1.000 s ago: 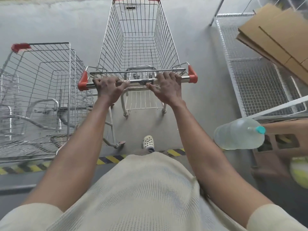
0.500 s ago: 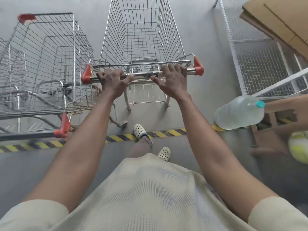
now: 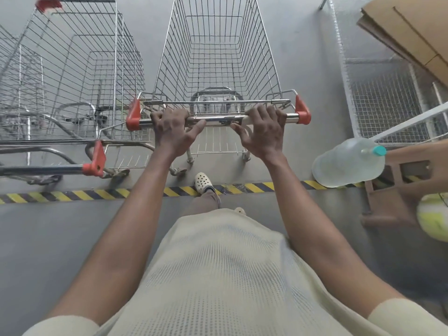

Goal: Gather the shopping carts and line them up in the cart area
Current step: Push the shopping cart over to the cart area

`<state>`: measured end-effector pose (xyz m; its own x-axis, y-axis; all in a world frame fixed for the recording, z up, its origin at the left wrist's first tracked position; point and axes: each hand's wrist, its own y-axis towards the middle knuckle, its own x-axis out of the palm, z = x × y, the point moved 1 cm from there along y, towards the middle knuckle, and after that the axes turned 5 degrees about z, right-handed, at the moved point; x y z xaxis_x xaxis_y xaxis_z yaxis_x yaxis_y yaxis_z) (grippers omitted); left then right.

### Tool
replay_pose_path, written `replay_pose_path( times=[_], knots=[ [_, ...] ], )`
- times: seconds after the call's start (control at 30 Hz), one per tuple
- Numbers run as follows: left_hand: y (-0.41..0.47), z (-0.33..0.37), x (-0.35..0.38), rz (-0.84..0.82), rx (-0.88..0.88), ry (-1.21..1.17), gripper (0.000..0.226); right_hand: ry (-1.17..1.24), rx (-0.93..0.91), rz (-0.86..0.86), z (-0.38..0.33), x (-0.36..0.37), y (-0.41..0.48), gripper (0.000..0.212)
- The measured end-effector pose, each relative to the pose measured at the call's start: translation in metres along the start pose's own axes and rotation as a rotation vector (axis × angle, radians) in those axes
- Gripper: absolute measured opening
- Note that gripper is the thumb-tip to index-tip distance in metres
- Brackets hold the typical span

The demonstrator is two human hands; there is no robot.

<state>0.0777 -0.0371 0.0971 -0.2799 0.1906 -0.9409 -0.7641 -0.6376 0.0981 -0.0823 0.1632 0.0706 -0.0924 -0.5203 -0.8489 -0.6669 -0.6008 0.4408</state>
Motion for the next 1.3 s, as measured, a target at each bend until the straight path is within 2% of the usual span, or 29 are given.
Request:
replay_pose_path(
  times=[0.13,0.27,0.43,0.57,0.63,0.8,0.97,1.3],
  knots=[
    [-0.018,0.001,0.001,0.011,0.013,-0.004,0.046,-0.032,-0.026,0.049,0.000,-0.005,-0.015,0.056],
    [-0.036,-0.001,0.002,0.021,0.048,0.008,0.051,-0.053,-0.039,0.058,-0.002,-0.013,-0.030,0.055],
    [-0.048,-0.008,-0.009,0.029,0.183,0.033,0.046,-0.098,-0.066,0.064,-0.002,-0.020,-0.045,0.060],
    [-0.053,-0.024,-0.016,0.054,0.123,0.019,0.071,-0.091,-0.075,0.068,-0.002,-0.025,-0.054,0.060],
    [-0.057,-0.030,-0.019,0.073,0.111,0.024,0.076,-0.090,-0.078,0.073,-0.003,-0.026,-0.057,0.059],
    [-0.067,-0.031,-0.024,0.134,0.129,0.090,0.074,-0.086,-0.088,0.123,-0.007,-0.030,-0.064,0.055],
    [-0.071,-0.036,-0.025,0.099,0.135,0.082,0.076,-0.090,-0.084,0.118,-0.010,-0.030,-0.069,0.055],
    [-0.071,-0.044,-0.032,0.130,0.141,0.162,0.073,-0.084,-0.076,0.119,-0.019,-0.028,-0.070,0.054]
  ],
)
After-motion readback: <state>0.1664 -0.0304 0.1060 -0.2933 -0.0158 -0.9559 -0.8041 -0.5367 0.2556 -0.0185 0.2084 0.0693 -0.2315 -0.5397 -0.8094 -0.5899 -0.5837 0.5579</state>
